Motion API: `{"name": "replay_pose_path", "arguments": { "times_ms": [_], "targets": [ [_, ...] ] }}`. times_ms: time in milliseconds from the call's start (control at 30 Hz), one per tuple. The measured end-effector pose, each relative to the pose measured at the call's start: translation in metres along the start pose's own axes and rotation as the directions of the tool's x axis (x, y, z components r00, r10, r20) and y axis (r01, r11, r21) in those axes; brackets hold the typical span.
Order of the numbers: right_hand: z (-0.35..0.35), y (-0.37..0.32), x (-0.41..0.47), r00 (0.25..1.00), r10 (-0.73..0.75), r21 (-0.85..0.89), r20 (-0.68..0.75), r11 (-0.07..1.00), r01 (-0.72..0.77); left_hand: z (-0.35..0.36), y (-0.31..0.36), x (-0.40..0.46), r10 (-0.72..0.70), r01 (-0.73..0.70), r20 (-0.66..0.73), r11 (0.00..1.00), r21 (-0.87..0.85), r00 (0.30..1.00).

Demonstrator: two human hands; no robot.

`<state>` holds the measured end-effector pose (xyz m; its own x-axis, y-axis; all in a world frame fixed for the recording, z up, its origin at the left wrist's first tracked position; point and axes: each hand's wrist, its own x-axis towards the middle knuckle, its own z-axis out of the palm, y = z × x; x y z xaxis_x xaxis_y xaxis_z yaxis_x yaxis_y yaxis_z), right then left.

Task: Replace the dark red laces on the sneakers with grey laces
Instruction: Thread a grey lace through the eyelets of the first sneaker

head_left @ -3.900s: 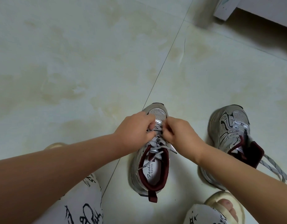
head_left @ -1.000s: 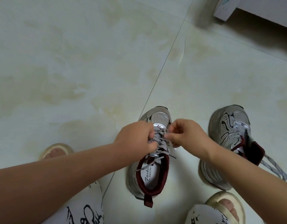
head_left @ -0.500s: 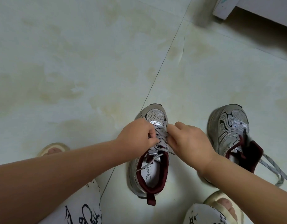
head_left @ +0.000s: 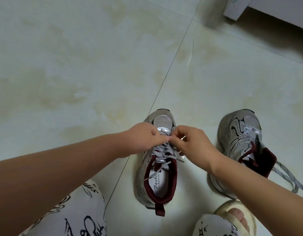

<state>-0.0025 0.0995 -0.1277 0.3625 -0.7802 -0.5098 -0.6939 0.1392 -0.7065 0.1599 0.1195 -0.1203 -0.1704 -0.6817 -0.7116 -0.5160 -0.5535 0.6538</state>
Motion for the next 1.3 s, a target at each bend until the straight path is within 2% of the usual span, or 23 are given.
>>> {"name": "replay_pose_path", "arguments": {
  "times_ms": [100,167,267,333,467,533,667,700,800,833,900,1000,1067,1133,1200,1300],
  "targets": [
    [0.0,-0.004,0.002,0.997,0.057,0.093,0.061,0.994,-0.063,0.0,-0.001,0.0,0.034,-0.034,-0.001,0.999,0.025,0.999],
    [0.001,-0.004,0.003,0.989,0.107,0.179,0.107,0.976,-0.125,-0.005,-0.001,-0.001,-0.031,0.036,0.038,0.991,-0.126,0.999],
    [0.004,-0.001,0.003,0.982,0.154,0.235,0.111,0.956,-0.177,-0.013,-0.004,-0.005,-0.089,0.153,0.172,0.899,-0.41,0.981],
    [0.005,-0.002,0.003,0.978,0.181,0.267,0.101,0.942,-0.202,-0.014,-0.008,-0.006,-0.109,0.171,0.157,0.869,-0.465,0.981],
    [0.003,-0.003,0.003,0.972,0.208,0.316,0.106,0.92,-0.231,-0.009,-0.003,-0.003,-0.158,0.169,0.061,0.915,-0.367,0.986],
    [0.003,-0.005,0.002,0.974,0.198,0.287,0.11,0.932,-0.222,-0.006,0.001,-0.002,-0.168,0.172,0.04,0.935,-0.311,0.985],
    [0.004,-0.008,0.004,0.978,0.171,0.218,0.117,0.957,-0.193,-0.005,0.002,-0.002,-0.125,0.127,0.032,0.987,-0.095,0.992],
    [0.003,-0.008,0.004,0.977,0.169,0.221,0.13,0.956,-0.195,-0.007,0.001,-0.003,-0.125,0.133,0.065,0.982,-0.137,0.99],
    [0.001,-0.009,0.004,0.976,0.156,0.246,0.151,0.951,-0.19,-0.016,-0.006,-0.008,-0.095,0.184,0.216,0.88,-0.439,0.972],
    [0.0,-0.009,0.003,0.978,0.144,0.241,0.148,0.954,-0.177,-0.017,-0.01,-0.01,-0.083,0.183,0.224,0.862,-0.473,0.971],
    [-0.003,-0.01,0.001,0.983,0.11,0.168,0.144,0.977,-0.134,-0.015,-0.014,-0.009,-0.078,0.156,0.193,0.888,-0.432,0.978],
    [-0.006,-0.013,0.0,0.982,0.075,-0.01,0.173,0.997,-0.075,-0.011,-0.015,-0.007,-0.046,0.071,0.116,0.973,-0.22,0.992],
    [-0.006,-0.013,0.001,0.984,0.077,-0.045,0.162,0.996,-0.071,-0.009,-0.016,-0.009,0.007,-0.001,0.093,0.998,-0.069,0.996],
    [-0.004,-0.011,-0.001,0.988,0.109,0.046,0.112,0.992,-0.114,-0.008,-0.022,-0.011,0.048,-0.048,0.07,0.999,-0.011,0.996],
    [-0.002,-0.009,-0.003,0.981,0.166,0.216,0.098,0.959,-0.184,-0.006,-0.025,-0.015,0.079,-0.079,0.041,0.997,-0.003,0.996],
    [-0.003,-0.007,-0.003,0.95,0.235,0.432,0.204,0.849,-0.303,-0.005,-0.026,-0.018,0.105,-0.105,0.021,0.994,-0.001,0.994]
  ]
}}
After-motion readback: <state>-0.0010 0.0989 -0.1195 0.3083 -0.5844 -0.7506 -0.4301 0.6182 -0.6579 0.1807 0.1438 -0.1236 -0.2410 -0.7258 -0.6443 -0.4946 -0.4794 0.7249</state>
